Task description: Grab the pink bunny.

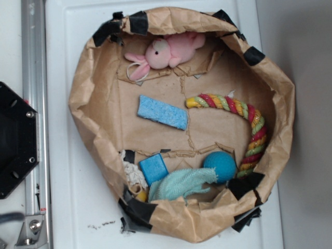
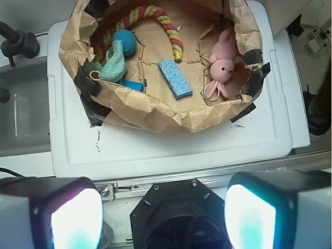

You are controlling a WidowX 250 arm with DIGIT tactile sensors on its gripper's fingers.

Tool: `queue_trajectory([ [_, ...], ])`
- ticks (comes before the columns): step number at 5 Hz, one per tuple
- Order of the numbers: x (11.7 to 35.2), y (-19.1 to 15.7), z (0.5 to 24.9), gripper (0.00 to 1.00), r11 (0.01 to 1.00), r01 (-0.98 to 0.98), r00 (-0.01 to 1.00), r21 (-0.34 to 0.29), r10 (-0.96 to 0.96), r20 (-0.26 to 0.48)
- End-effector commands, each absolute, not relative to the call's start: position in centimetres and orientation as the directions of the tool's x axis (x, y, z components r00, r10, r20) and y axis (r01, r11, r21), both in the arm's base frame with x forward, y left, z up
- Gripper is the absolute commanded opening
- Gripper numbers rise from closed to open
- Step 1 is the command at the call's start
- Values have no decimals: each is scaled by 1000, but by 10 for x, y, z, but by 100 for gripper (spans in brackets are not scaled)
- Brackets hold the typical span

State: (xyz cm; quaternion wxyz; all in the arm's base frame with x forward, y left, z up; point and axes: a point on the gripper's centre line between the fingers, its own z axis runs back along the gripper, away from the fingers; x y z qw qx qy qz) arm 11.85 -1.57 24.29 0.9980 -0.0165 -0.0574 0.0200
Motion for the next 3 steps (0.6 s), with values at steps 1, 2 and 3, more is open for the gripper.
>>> queue_trajectory([
  [1, 118, -16, 243, 100, 999, -38, 993, -35, 42, 114],
  [2, 168, -2, 209, 100, 996, -87, 996, 36, 88, -24],
  [3, 215, 17, 199, 100, 980, -197, 967, -23, 198, 163],
])
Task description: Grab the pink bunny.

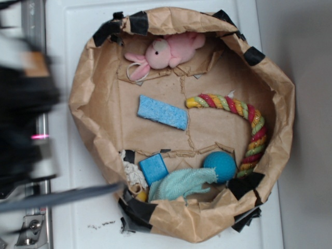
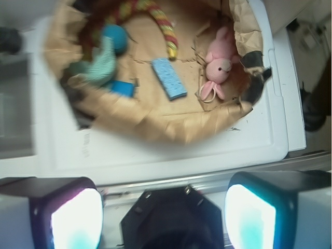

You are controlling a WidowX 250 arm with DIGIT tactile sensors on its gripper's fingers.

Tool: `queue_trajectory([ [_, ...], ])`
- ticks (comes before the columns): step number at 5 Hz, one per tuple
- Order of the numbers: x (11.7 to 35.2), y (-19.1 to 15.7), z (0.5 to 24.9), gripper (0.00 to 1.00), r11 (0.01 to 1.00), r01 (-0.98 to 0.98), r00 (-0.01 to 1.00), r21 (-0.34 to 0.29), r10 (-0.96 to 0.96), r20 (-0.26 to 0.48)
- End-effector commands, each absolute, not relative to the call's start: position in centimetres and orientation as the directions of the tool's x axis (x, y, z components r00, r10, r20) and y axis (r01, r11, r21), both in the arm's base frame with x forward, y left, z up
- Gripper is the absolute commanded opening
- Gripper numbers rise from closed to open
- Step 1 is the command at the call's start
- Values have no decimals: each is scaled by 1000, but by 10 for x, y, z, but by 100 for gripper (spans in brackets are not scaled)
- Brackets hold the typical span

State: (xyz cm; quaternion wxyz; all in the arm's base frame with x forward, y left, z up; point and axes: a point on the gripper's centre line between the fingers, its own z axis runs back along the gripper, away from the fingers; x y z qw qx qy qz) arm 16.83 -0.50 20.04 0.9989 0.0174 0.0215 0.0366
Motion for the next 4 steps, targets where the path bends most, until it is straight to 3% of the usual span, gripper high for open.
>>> queue_trajectory([
  [1, 255, 32, 181, 100, 960, -272, 924, -67, 279, 260],
  [2, 258, 33, 160, 100, 922, -388, 858, -9, 365, 363],
  [4, 258, 33, 160, 100, 922, -388, 858, -9, 365, 363],
])
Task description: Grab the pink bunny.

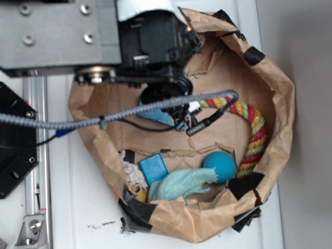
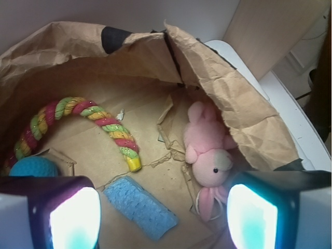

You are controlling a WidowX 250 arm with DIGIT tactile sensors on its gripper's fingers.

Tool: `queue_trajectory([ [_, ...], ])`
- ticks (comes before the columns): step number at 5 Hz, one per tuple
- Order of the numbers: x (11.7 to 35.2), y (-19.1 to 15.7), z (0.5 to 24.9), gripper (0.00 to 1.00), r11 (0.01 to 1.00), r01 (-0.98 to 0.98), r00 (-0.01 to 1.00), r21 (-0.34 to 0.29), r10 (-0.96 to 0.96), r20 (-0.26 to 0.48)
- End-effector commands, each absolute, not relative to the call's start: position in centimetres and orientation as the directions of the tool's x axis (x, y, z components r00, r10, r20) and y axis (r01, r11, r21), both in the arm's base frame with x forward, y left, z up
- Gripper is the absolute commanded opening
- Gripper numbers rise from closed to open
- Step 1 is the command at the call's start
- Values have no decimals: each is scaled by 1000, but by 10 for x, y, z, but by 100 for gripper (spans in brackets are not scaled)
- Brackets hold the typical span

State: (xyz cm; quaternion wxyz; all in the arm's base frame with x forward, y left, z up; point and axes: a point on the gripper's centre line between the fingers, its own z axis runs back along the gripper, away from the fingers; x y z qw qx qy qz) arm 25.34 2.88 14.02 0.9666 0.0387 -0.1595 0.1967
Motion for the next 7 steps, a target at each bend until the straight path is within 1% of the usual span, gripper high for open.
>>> queue_trajectory([
  [1, 258, 33, 160, 100, 922, -388, 858, -9, 365, 363],
  [2, 247, 51, 110, 100, 923, -384, 875, 21, 357, 327],
  [3, 245, 61, 75, 100, 917, -397, 861, 35, 358, 362],
  [4, 244, 72, 70, 100, 914, -405, 845, 3, 373, 384],
  [5, 255, 88, 70, 100, 900, -435, 826, -8, 403, 395],
  [6, 267, 90, 79, 100, 896, -443, 816, -14, 410, 408],
  [7, 278, 80, 97, 100, 893, -447, 805, -56, 428, 411],
])
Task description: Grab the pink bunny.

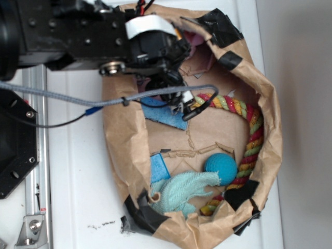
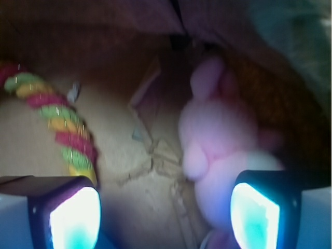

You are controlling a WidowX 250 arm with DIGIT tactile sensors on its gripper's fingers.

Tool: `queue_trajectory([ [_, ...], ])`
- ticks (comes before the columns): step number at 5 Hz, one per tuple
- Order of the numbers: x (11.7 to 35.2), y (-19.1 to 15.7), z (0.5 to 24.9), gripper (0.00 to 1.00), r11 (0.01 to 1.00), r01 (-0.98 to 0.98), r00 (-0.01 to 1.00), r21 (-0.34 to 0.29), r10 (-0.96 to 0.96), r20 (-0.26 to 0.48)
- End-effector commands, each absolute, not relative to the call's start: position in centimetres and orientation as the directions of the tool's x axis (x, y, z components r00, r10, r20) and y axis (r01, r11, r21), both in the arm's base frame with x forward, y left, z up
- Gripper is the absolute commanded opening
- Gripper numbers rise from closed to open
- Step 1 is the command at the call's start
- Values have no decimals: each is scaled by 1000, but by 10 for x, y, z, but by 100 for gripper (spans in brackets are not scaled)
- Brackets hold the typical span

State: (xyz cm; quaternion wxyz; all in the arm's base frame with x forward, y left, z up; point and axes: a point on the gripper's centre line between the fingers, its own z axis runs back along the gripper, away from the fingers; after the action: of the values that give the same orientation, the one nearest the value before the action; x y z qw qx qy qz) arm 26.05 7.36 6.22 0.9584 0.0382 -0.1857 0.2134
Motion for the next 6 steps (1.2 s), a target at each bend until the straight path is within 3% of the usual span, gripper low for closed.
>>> queue_trajectory([
  [1, 276, 73, 111, 100, 892, -445, 797, -83, 437, 417],
  [4, 270, 82, 88, 100, 891, -451, 810, -55, 435, 393],
  [5, 264, 98, 87, 100, 901, -434, 816, -12, 398, 420],
  [6, 257, 104, 97, 100, 906, -423, 811, -21, 390, 436],
])
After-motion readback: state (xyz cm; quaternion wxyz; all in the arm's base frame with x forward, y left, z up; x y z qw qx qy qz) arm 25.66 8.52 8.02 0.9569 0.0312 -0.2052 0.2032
